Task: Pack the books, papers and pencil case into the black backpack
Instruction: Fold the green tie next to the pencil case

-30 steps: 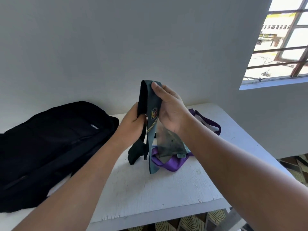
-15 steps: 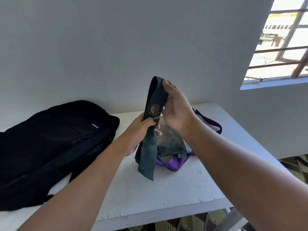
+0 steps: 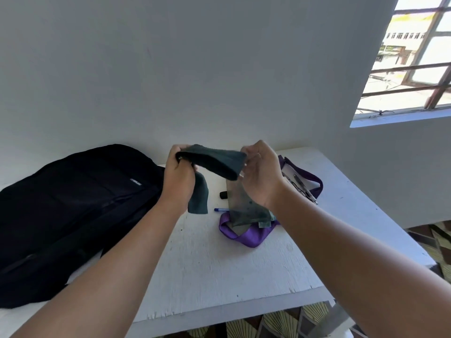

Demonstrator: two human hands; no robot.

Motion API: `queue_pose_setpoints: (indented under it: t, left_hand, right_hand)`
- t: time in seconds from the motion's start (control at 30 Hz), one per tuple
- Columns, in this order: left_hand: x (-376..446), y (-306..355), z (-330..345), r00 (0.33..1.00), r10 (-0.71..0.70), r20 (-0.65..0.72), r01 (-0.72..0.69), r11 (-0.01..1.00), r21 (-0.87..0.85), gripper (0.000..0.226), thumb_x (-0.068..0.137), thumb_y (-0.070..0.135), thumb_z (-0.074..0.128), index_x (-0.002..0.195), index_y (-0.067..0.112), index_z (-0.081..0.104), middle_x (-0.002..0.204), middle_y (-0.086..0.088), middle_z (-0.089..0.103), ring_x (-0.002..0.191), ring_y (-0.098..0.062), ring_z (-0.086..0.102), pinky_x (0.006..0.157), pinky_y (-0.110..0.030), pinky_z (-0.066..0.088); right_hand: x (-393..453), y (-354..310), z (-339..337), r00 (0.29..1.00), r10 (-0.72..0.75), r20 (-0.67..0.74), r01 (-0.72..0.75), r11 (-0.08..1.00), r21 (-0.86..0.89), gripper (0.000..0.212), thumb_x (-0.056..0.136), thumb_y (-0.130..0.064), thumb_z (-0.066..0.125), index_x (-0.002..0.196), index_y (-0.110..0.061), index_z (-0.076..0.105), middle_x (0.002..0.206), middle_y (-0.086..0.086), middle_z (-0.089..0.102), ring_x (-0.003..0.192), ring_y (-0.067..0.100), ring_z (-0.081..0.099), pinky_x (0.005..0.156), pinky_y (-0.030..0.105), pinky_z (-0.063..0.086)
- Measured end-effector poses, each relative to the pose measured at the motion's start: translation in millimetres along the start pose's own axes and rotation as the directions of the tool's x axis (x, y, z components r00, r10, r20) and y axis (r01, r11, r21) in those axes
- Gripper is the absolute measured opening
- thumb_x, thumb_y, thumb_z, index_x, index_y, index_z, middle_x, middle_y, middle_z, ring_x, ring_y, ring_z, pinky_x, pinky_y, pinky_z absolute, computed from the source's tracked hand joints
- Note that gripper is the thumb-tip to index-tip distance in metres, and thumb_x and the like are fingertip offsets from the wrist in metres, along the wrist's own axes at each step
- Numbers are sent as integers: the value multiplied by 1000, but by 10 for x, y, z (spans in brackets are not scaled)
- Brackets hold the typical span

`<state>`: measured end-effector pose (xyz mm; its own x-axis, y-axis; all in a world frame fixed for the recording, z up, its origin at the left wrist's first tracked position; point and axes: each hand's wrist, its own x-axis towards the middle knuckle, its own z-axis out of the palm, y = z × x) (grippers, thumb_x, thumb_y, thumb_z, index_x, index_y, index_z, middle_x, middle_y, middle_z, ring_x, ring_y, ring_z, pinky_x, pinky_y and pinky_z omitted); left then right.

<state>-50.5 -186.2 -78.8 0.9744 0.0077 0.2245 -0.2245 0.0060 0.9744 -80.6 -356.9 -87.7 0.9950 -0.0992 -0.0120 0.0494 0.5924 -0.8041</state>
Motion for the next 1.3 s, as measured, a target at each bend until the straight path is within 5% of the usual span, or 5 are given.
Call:
queue_pose_setpoints:
  t: [0.23,0.57,0.77,1.07,1.3]
  left_hand:
    - [98,83,32,946,274,171,-309,923,230,32,93,-6,34,111,11,55,102,-6,64,89,-17,57,76,-25,45]
    - [25,95,259,809,411,420,-551,779,300,42,82,5,39,123,10,48,112,-5,58,101,-15,56,85,-22,45]
    - [5,101,346,855,388,345,-485,833,266,39,91,-4,52,125,12,43,114,0,58,105,-13,60,88,-27,50]
    - [-25,-367,240,913,89,397,-139,985,101,25,93,30,63,112,14,65,111,-16,71,109,-39,66,98,-66,49]
    - [-23,35,392,975,-130,181,170,959,-226,19,103,11,46,122,6,47,119,-16,63,101,-29,67,72,-38,61]
  right_hand:
    - [-37,98,-232,988,158,-1,-145,905,-400,48,83,-43,76,119,-15,62,112,7,69,103,24,66,110,47,43]
    - [-101,-67,-167,998,30,61,-10,954,-299,45,96,-34,58,136,-14,63,115,8,64,104,23,58,89,37,45]
    - [-228,-124,-196,996,15,85,9,959,-282,17,100,-19,67,113,-8,67,95,9,71,77,15,69,67,27,55]
    - [-272,-258,-108,994,-41,99,56,986,-157,16,101,-18,66,116,-13,68,110,14,72,96,27,70,79,41,62]
    - [-221,-155,-68,991,-78,106,99,971,-217,14,98,-15,69,112,-12,68,111,15,73,98,28,70,85,41,61]
